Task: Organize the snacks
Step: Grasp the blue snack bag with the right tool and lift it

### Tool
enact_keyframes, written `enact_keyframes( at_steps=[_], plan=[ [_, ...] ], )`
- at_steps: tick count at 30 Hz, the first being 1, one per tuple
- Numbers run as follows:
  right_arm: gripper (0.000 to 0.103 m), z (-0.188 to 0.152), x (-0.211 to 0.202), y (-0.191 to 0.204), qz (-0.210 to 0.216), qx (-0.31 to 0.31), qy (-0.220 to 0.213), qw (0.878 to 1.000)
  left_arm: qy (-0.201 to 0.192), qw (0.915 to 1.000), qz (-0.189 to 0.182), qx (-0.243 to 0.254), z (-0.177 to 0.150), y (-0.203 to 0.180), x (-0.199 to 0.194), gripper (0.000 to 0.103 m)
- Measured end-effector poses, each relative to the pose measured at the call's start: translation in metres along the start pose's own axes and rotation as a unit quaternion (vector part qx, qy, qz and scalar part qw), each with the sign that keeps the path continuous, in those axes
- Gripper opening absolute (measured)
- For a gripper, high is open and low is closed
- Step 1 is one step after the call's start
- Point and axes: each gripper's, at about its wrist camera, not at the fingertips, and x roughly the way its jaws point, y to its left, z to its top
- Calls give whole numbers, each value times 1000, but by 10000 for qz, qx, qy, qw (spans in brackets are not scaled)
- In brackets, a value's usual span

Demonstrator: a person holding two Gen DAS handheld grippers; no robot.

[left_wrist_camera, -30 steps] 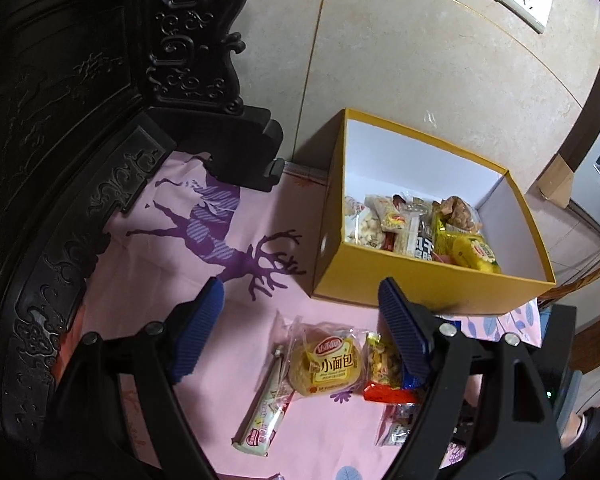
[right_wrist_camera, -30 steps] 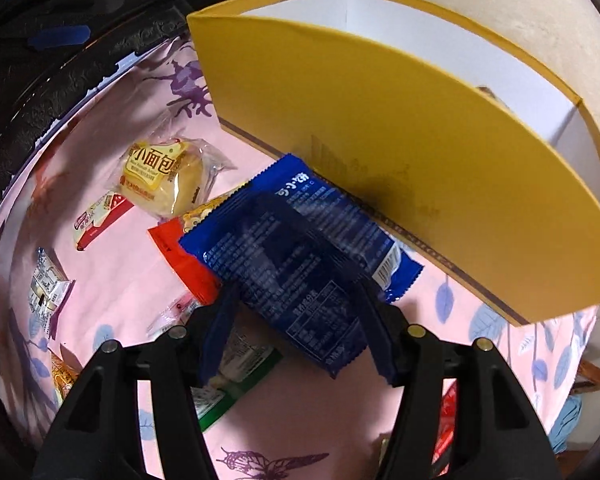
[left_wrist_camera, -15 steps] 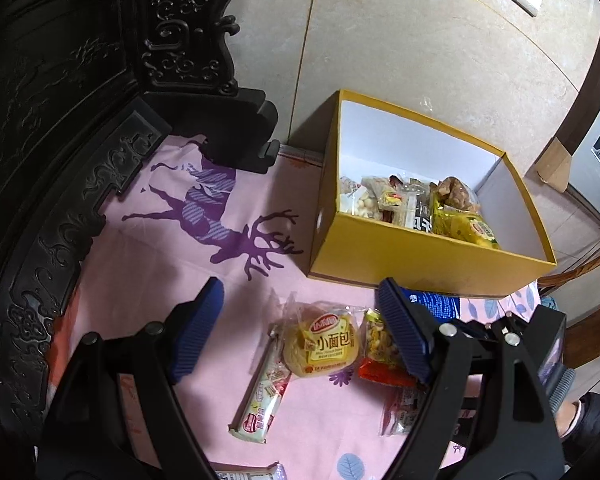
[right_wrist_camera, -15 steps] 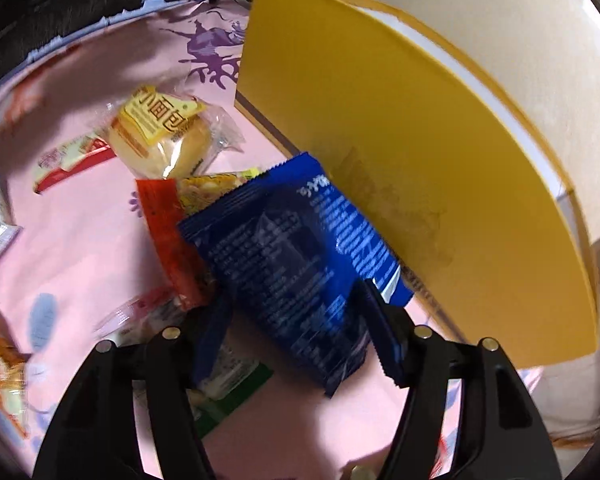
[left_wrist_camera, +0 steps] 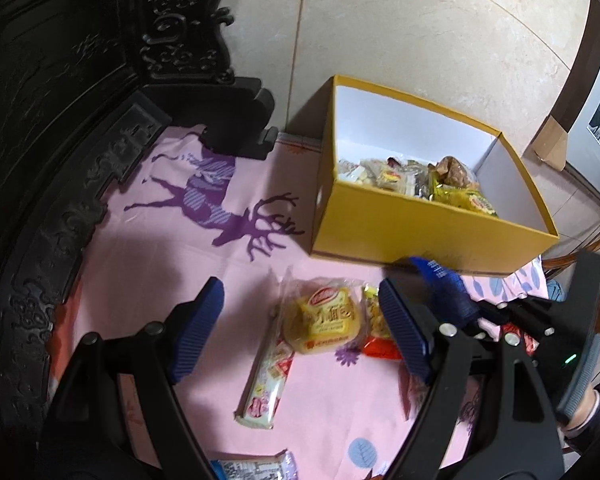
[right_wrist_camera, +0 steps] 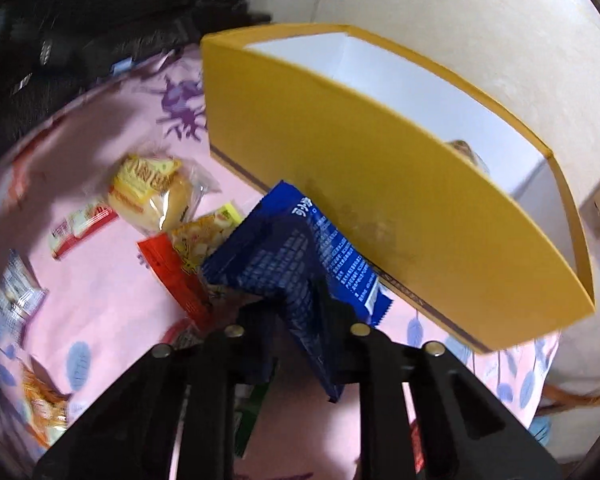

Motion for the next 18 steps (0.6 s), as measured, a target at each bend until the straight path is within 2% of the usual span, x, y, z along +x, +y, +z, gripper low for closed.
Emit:
enact_keyframes(
  at_steps=[7,11,13,15,18],
  plan=[
    [11,-13,-51,-10,-45,571,-277,9980,160,9998,123,10,-28,19,-9,81],
    [11,-32,-73,-1,116,854,-207,9961,407,9986,-46,329,-69,14,-20,81],
    [11,-43,-81,5,178,1018,-142,9945,519,9973,8,526,-89,10,-23,81],
    [11,-50,-86,11,165,1086,-108,9939,760,9958,48,499,-106,12,-19,81],
    [11,-59,-92,18,218,1261,-58,9918,662,9966,84,484,-101,12,-9,81]
  ],
)
